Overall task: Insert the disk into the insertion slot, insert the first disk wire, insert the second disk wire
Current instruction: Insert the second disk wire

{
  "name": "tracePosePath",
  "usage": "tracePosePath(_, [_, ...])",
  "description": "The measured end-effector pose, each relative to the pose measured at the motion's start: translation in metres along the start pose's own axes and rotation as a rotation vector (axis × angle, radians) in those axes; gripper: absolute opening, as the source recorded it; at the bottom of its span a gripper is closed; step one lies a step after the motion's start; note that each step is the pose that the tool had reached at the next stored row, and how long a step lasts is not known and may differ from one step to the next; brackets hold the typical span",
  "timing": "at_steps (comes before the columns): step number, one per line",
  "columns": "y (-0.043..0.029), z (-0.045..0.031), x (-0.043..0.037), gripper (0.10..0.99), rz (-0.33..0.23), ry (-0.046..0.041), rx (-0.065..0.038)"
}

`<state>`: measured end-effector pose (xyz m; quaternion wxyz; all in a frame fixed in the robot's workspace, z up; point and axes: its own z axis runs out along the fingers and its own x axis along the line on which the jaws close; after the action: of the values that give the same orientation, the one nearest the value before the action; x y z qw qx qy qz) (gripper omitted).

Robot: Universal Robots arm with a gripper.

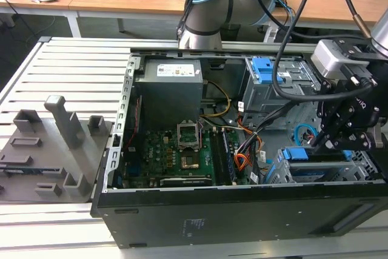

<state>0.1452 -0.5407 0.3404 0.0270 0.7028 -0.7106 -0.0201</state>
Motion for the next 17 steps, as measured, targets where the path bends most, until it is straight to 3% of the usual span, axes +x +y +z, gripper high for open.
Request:
tracePosePath(8, [-0.0025, 0.0038, 0.0002, 0.165, 0.0, -0.0002, 0.0])
tracePosePath(11, [-0.0024, 0.0024, 0.0, 0.165, 0.0, -0.001, 0.0])
tracePosePath(14, [-0.002, -0.0051, 0.0, 0.165, 0.0, -0.0007, 0.0])
tracePosePath(17, [-0.0019, -0.0061, -0.0001, 0.165, 0.0, -0.0009, 0.0])
